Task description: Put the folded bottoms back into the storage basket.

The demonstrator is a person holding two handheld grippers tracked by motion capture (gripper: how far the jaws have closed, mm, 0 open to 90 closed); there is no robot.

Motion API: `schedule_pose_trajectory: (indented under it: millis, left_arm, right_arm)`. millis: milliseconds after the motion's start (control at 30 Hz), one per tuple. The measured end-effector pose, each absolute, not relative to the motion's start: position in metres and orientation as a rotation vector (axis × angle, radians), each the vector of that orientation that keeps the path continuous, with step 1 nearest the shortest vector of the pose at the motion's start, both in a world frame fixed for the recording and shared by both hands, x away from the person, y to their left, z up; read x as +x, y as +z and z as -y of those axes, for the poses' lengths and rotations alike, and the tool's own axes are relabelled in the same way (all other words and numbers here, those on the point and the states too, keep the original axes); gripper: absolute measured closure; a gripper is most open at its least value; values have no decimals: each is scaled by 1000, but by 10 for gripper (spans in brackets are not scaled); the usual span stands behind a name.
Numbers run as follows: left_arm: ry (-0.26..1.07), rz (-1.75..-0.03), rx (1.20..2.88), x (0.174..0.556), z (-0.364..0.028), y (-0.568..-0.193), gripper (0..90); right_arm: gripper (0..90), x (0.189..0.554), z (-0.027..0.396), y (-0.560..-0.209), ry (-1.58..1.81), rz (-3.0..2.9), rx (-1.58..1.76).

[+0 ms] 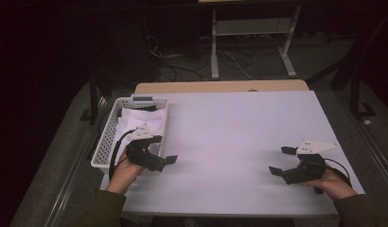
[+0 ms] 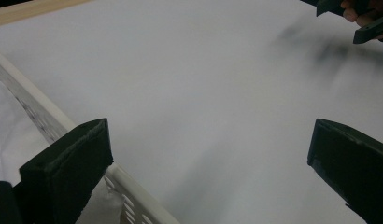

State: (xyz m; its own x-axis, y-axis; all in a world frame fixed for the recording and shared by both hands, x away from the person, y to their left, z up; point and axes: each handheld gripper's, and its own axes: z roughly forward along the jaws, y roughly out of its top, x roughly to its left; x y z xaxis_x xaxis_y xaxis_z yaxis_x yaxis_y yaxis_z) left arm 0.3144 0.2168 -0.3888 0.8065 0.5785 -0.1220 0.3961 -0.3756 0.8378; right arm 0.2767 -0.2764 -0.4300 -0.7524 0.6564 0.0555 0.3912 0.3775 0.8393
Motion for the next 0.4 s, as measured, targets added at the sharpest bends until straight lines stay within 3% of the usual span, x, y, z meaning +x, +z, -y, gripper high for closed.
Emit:
schedule_pose_trajectory:
  millis: [400]
  left_arm:
    - [237,-723,2015,314,-217,-389,0]
  right_arm:
    - [93,278,279,-429,1325,-2341,927]
